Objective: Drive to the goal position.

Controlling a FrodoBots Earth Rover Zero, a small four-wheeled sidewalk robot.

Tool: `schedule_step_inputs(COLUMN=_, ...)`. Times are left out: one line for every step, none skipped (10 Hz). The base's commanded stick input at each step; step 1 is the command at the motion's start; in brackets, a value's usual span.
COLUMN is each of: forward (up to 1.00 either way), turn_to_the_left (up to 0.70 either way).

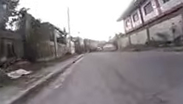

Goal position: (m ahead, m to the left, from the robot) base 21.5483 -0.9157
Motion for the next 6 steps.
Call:
schedule_step_inputs(forward=1.0, turn_to_the_left=0.0)
schedule_step_inputs(forward=1.0, turn_to_the_left=0.0)
schedule_step_inputs(forward=1.0, turn_to_the_left=0.0)
schedule_step_inputs(forward=1.0, turn_to_the_left=0.0)
schedule_step_inputs(forward=1.0, turn_to_the_left=0.0)
schedule_step_inputs(forward=1.0, turn_to_the_left=0.0)
